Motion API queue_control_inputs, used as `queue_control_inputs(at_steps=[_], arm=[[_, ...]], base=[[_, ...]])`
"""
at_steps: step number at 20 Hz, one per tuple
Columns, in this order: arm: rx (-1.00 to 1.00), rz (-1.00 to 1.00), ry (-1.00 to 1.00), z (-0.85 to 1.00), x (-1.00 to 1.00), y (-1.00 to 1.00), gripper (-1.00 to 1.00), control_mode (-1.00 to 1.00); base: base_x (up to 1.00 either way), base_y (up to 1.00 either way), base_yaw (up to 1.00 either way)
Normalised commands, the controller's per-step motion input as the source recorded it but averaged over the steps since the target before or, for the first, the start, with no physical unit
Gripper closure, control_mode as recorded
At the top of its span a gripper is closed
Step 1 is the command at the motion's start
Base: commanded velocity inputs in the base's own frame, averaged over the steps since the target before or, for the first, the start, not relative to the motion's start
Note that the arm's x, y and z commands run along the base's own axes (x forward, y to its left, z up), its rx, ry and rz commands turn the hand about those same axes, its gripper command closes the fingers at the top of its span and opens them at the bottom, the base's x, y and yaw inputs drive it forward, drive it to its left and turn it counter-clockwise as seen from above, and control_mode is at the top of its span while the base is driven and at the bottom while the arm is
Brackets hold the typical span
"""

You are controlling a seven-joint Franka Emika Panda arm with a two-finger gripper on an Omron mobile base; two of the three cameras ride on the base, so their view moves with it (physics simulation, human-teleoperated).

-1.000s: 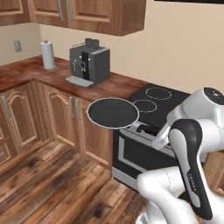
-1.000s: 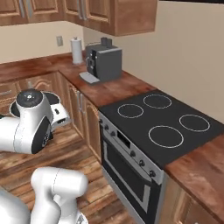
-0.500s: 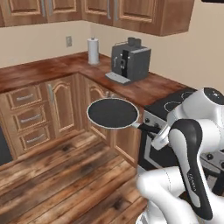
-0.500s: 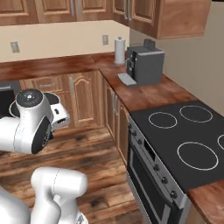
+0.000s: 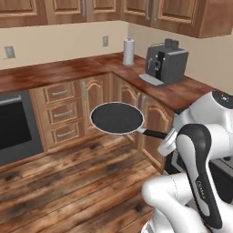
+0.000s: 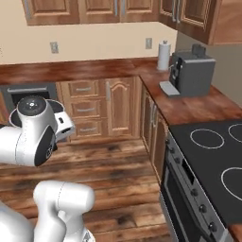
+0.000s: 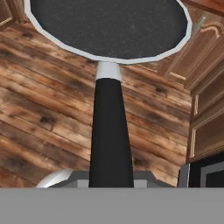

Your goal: Move the pot and pan from the stove into the sink.

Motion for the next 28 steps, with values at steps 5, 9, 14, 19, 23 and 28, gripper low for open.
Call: queue_control_inputs(at_steps=[5,9,14,19,23,28], arm=[[0.0,0.0,0.0,0.0,0.0,0.0,1.0,1.0],[0.0,0.0,0.0,0.0,0.0,0.0,1.0,1.0],[0.0,0.0,0.0,0.0,0.0,0.0,1.0,1.0],[0.0,0.0,0.0,0.0,0.0,0.0,1.0,1.0],[0.0,0.0,0.0,0.0,0.0,0.0,1.0,1.0],[0.0,0.0,0.0,0.0,0.0,0.0,1.0,1.0]], base=[[0.06,0.43,0.19],[0.71,0.52,0.08],[0.92,0.54,0.02],[0.98,0.5,0.0],[0.99,0.53,0.0],[0.96,0.56,0.01]])
